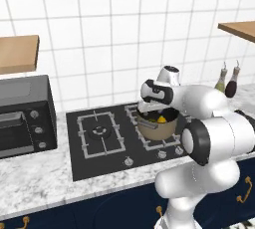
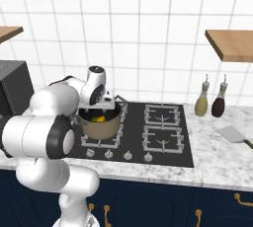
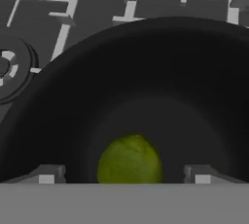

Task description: Put the lime and lemon in the pot. Retrieve the spatula and lightly stir the vegetables in the pot.

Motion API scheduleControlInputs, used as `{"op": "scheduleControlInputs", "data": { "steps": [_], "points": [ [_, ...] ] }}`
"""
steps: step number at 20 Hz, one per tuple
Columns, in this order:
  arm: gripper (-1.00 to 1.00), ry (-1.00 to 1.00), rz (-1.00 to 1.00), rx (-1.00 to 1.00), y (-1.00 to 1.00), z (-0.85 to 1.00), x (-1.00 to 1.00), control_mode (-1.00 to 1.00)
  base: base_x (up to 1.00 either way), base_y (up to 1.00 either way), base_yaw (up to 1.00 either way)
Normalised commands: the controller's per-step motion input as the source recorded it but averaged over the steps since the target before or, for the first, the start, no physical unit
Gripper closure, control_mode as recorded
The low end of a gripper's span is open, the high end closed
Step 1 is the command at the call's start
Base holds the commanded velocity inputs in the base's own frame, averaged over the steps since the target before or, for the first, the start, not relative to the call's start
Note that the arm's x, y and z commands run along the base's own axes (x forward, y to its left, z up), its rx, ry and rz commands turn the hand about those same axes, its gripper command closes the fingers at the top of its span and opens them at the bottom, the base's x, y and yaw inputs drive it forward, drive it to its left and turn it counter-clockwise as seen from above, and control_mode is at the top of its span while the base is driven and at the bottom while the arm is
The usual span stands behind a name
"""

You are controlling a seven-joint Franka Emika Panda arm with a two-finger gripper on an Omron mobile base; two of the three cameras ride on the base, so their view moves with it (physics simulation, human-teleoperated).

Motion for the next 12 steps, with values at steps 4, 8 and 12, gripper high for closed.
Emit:
{"op": "scheduleControlInputs", "data": {
  "steps": [4,8,12],
  "points": [
    [-1.0,-0.18,0.0,0.03,-0.12,0.58,-0.01,-1.0,0.0,0.0,0.0],
    [-1.0,-0.04,0.0,0.0,-0.39,1.0,-0.36,-1.0,0.0,0.0,0.0],
    [-1.0,0.02,-0.01,0.0,-0.46,0.73,-0.76,-1.0,0.0,0.0,0.0]
  ]
}}
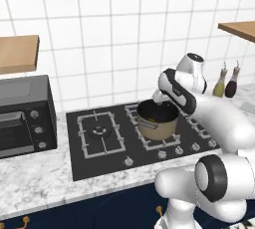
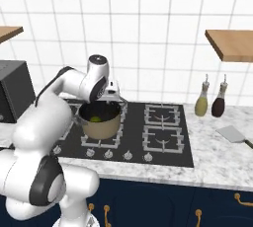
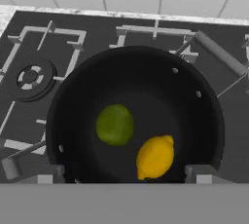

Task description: Put the lime and lemon in the pot. Retrieve the spatula and lightly stir the vegetables in the pot.

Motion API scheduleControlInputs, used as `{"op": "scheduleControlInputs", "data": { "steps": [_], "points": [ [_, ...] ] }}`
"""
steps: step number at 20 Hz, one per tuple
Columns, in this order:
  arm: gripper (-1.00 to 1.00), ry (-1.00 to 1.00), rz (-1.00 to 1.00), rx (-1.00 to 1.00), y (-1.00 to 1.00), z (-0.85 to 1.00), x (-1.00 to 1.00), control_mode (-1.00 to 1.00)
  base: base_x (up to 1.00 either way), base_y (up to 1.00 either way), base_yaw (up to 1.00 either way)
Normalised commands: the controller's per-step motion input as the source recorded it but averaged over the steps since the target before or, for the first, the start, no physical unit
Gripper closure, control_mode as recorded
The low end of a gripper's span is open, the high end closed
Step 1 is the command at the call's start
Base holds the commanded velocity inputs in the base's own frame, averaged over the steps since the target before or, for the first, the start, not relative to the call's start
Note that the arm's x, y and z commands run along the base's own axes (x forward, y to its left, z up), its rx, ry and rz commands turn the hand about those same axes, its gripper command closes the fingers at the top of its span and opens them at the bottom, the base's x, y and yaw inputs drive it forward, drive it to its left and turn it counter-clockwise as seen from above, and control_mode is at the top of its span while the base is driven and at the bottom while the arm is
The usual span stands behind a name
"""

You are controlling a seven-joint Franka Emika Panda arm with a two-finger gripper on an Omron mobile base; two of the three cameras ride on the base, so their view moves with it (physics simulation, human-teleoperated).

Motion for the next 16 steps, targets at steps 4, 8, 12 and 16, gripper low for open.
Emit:
{"op": "scheduleControlInputs", "data": {
  "steps": [4,8,12,16],
  "points": [
    [-1.0,0.09,0.0,-0.04,-0.16,0.11,-0.84,-1.0,0.0,0.0,0.0],
    [-1.0,0.14,0.0,-0.03,0.02,-0.04,-0.02,-1.0,0.0,0.0,0.0],
    [-1.0,0.01,-0.01,0.0,-0.06,-0.01,0.0,-1.0,0.0,0.0,0.0],
    [-1.0,0.02,-0.03,0.0,-0.13,-0.06,0.0,1.0,0.0,-0.75,-0.01]
  ]
}}
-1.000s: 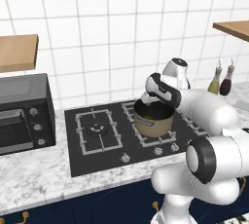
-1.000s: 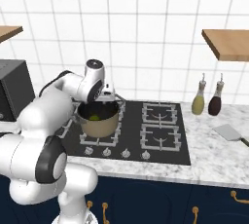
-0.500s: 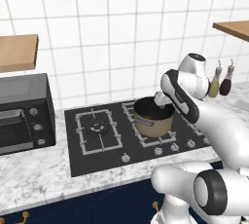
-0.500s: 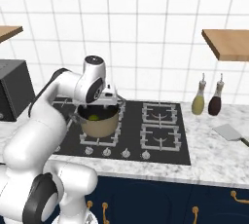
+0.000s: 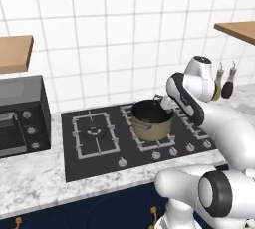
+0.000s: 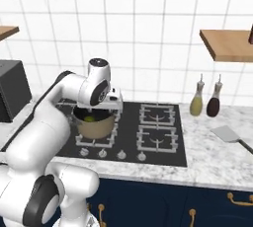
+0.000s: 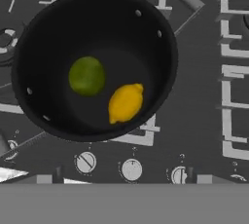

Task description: Put the lime and lemon in the pot. Retrieve the spatula and lightly stir the vegetables in the pot.

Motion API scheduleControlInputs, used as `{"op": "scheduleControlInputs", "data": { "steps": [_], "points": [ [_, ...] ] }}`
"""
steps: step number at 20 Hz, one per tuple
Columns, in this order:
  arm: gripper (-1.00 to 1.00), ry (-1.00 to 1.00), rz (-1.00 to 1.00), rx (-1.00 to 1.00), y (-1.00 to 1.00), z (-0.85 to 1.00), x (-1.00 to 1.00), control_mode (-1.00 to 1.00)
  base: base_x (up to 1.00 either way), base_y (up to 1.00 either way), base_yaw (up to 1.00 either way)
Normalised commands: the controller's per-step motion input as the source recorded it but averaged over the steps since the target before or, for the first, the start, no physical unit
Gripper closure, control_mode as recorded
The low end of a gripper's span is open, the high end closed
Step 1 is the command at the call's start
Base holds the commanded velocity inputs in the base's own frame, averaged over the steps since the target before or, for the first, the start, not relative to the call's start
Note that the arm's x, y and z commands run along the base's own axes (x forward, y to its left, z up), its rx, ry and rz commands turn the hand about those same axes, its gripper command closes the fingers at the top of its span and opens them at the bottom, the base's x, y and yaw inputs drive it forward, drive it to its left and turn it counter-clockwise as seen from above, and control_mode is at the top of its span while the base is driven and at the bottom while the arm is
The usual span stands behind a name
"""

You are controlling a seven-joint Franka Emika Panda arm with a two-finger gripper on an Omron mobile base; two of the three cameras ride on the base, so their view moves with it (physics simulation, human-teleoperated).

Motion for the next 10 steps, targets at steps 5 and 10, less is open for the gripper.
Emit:
{"op": "scheduleControlInputs", "data": {
  "steps": [5,10],
  "points": [
    [-1.0,0.0,0.0,0.0,0.0,0.0,0.0,1.0,0.17,-1.0,0.0],
    [-1.0,0.0,0.0,0.0,0.0,0.0,0.0,1.0,0.08,-1.0,0.0]
  ]
}}
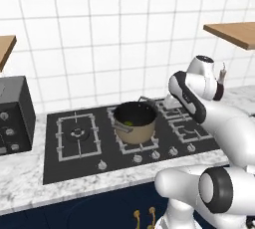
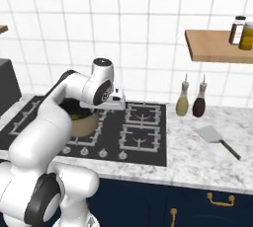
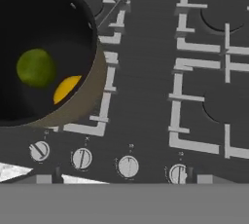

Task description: Put the lime and lemon in the pot. Retrieve the spatula and lightly stir the vegetables in the pot.

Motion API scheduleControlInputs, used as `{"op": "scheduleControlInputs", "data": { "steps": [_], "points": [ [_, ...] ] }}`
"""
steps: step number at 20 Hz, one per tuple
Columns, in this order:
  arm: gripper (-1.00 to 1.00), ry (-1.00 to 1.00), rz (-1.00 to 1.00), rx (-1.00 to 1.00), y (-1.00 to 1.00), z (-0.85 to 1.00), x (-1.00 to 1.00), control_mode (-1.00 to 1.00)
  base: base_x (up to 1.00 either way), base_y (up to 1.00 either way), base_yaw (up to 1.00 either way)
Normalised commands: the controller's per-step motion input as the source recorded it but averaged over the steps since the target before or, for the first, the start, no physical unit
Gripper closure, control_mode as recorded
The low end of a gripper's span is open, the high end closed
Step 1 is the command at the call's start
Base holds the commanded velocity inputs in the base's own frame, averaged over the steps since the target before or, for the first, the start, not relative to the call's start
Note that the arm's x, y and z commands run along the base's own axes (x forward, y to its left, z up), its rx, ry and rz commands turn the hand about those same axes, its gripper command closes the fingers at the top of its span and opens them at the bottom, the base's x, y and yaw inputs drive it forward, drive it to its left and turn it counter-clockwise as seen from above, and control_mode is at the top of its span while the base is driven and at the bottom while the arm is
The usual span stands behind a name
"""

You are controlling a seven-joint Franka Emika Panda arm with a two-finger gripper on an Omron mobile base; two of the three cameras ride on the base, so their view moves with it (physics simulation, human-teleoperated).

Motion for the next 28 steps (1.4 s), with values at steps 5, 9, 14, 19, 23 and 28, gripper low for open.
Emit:
{"op": "scheduleControlInputs", "data": {
  "steps": [5,9,14,19,23,28],
  "points": [
    [-1.0,0.0,0.0,0.0,0.0,0.0,0.0,1.0,-0.14,-1.0,0.0],
    [-1.0,0.0,0.0,0.0,0.0,0.0,0.0,1.0,-0.34,-1.0,0.0],
    [-1.0,0.0,0.0,0.0,0.0,0.0,0.0,1.0,0.03,-1.0,0.0],
    [-1.0,0.0,0.0,0.0,0.0,0.0,0.0,1.0,0.28,-0.67,0.0],
    [-1.0,0.0,0.0,0.0,0.0,0.0,0.0,1.0,0.0,-0.25,0.0],
    [-1.0,0.04,0.0,0.0,-0.07,-0.36,0.14,-1.0,0.0,0.0,0.0]
  ]
}}
